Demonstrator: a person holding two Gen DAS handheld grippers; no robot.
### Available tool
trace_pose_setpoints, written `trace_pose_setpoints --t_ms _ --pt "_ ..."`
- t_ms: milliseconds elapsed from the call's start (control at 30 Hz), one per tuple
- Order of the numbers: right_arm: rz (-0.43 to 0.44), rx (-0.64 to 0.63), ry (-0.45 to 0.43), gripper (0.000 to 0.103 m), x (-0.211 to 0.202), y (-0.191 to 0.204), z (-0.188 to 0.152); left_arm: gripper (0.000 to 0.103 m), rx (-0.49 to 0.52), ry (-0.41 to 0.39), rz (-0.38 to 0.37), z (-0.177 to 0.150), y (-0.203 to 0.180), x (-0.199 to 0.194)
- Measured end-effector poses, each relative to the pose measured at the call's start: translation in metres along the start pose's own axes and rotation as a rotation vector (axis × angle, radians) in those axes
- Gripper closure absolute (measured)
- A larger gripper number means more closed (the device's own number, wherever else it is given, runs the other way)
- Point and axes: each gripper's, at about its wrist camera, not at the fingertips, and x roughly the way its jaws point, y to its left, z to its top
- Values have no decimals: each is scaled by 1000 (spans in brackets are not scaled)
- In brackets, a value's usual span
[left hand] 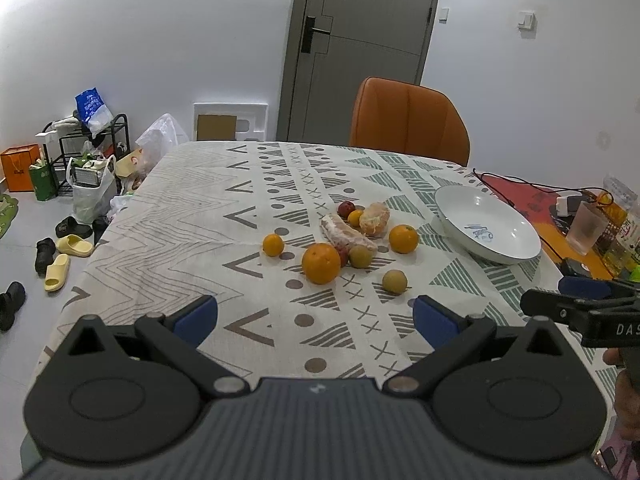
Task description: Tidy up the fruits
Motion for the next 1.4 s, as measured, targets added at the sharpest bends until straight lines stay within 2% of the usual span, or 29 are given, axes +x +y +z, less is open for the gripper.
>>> trace_pose_setpoints --t_ms 1400 --pt "-23 46 -1 0 -5 -11 2 0 0 -4 -15 5 -1 -12"
